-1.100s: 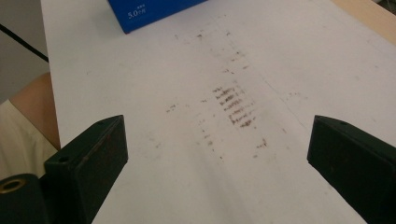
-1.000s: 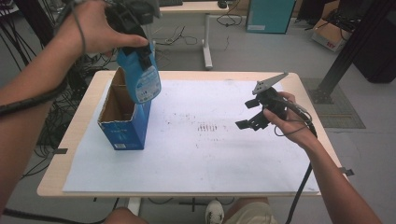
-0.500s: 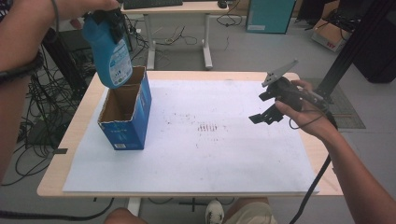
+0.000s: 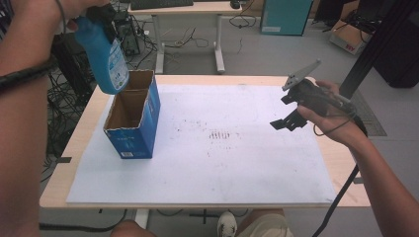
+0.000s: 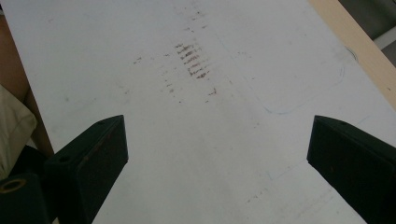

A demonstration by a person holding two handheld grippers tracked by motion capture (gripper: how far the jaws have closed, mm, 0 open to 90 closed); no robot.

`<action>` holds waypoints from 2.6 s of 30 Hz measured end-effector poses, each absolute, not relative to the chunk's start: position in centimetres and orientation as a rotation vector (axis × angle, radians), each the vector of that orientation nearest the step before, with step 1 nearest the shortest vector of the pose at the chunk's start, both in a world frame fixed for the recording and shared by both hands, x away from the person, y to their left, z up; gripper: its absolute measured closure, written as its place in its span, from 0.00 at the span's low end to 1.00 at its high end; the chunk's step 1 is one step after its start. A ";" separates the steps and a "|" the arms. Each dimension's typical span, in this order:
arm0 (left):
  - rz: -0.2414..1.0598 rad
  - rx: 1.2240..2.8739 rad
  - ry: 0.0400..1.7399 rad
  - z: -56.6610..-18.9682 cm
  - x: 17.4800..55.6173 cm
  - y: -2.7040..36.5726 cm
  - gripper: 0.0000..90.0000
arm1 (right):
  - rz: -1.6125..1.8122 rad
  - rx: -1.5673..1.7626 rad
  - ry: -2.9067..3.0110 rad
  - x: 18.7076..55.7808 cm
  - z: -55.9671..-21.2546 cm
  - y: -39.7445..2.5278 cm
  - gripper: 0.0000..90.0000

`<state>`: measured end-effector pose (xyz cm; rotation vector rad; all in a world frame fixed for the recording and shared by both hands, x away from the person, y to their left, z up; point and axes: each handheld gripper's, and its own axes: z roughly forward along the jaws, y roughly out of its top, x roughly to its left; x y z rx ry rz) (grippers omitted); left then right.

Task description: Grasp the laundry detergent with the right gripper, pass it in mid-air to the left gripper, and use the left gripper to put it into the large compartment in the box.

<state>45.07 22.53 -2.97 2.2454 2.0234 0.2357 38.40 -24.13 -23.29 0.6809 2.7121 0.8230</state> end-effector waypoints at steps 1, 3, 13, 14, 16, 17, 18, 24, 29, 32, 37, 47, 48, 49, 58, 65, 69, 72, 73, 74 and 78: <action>0.235 2.230 2.041 -3.2 45.2 22.7 0.42 | 0.821 0.689 2.708 38.3 -23.3 -24.1 0.06; 0.232 2.206 2.066 -3.5 45.3 22.9 0.42 | 0.822 0.686 2.706 38.3 -23.2 -24.1 0.06; 0.221 2.195 2.126 -5.8 45.9 23.6 0.42 | 0.818 0.679 2.693 38.0 -23.2 -24.2 0.06; 0.215 2.199 2.126 -6.2 45.9 23.6 0.42 | 0.820 0.679 2.695 38.0 -23.2 -24.2 0.06; 0.205 2.202 2.123 -6.7 46.1 23.7 0.42 | 0.821 0.679 2.698 38.0 -23.3 -24.1 0.06; 0.203 2.196 2.125 -6.9 46.1 23.7 0.42 | 0.814 0.664 2.706 38.1 -23.4 -24.1 0.06; 0.193 2.205 2.119 -7.0 46.2 23.7 0.42 | 0.811 0.678 2.706 38.1 -23.4 -24.0 0.06; 0.181 2.202 2.122 -8.2 46.5 23.7 0.42 | 0.790 0.655 2.723 38.4 -23.6 -23.8 0.06; 0.173 2.192 2.128 -9.1 46.8 23.6 0.42 | 0.801 0.646 2.712 38.5 -23.6 -23.7 0.06; 0.170 2.200 2.123 -9.7 47.0 23.7 0.42 | 0.796 0.638 2.717 38.5 -23.5 -23.7 0.06; 0.167 2.192 2.127 -11.0 47.2 23.8 0.42 | 0.783 0.639 2.718 38.6 -23.6 -23.7 0.06; 0.154 2.204 2.129 -14.4 47.3 24.0 0.42 | 0.782 0.629 2.720 38.7 -24.0 -23.6 0.06; 0.149 2.205 2.128 -14.7 47.4 24.0 0.42 | 0.786 0.630 2.718 38.7 -24.0 -23.5 0.06; 0.148 2.204 2.127 -15.1 47.4 23.9 0.42 | 0.785 0.633 2.719 38.7 -24.0 -23.5 0.06; 0.134 2.209 2.117 -17.7 47.6 23.7 0.42 | 0.755 0.639 2.724 38.6 -24.3 -23.5 0.06; 0.148 2.200 2.119 -19.7 47.5 23.6 0.42 | 0.759 0.638 2.722 38.7 -24.5 -23.7 0.06; 0.149 2.198 2.120 -20.8 47.4 23.6 0.42 | 0.754 0.636 2.727 38.6 -24.6 -23.7 0.06; 0.156 2.200 2.118 -21.4 47.3 23.6 0.42 | 0.768 0.641 2.721 38.6 -24.8 -23.7 0.06; 0.157 2.202 2.119 -21.7 47.3 23.5 0.42 | 0.768 0.642 2.723 38.6 -24.8 -23.7 0.06; 0.160 2.202 2.119 -21.9 47.3 23.5 0.42 | 0.761 0.642 2.727 38.6 -24.9 -23.7 0.06; 0.161 2.200 2.120 -22.7 47.3 23.5 0.42 | 0.757 0.642 2.728 38.6 -24.9 -23.9 0.06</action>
